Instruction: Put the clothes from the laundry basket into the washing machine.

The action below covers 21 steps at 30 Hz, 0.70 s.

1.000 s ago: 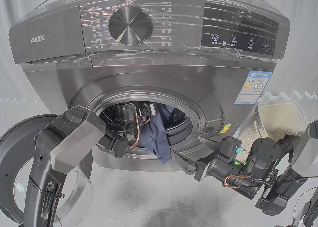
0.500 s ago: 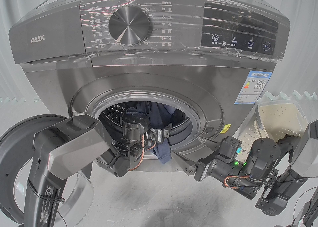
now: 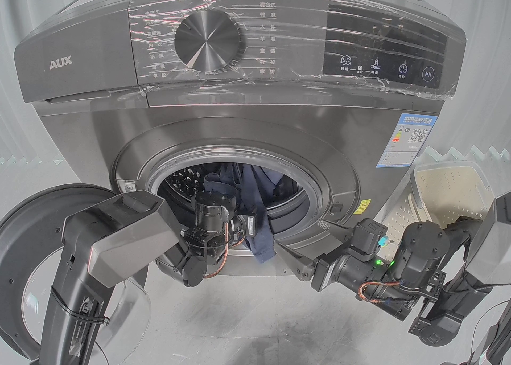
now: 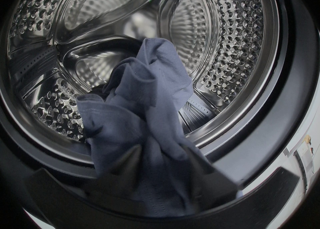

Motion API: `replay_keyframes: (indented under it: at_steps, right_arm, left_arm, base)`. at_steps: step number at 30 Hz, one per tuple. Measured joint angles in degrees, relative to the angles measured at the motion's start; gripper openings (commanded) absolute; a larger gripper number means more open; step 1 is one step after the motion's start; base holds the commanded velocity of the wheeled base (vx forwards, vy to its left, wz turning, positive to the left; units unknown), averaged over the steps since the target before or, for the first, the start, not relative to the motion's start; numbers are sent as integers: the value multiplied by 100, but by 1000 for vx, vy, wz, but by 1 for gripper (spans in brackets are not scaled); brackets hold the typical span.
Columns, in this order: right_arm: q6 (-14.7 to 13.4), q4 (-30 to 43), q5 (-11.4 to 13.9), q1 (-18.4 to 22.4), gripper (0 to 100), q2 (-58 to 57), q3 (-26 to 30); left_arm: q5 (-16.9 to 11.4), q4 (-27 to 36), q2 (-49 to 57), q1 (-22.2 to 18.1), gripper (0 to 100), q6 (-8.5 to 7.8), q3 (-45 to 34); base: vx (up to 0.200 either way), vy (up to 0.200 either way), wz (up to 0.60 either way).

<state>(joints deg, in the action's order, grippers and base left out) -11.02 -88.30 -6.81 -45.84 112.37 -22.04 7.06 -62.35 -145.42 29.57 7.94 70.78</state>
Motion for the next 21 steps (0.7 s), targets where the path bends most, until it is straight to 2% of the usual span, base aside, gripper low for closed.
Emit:
replay_keyframes:
  at_steps: [7,21]
  right_arm:
    - [2,0,0,0,100,24,-11]
    - [2,0,4,-7,100,20,-45]
  left_arm:
    - [99,-27,-30,-9,0,44,400]
    - [490,-155,-466,-373,0,123,2492]
  base:
    - [0,0,0]
    - [0,0,0]
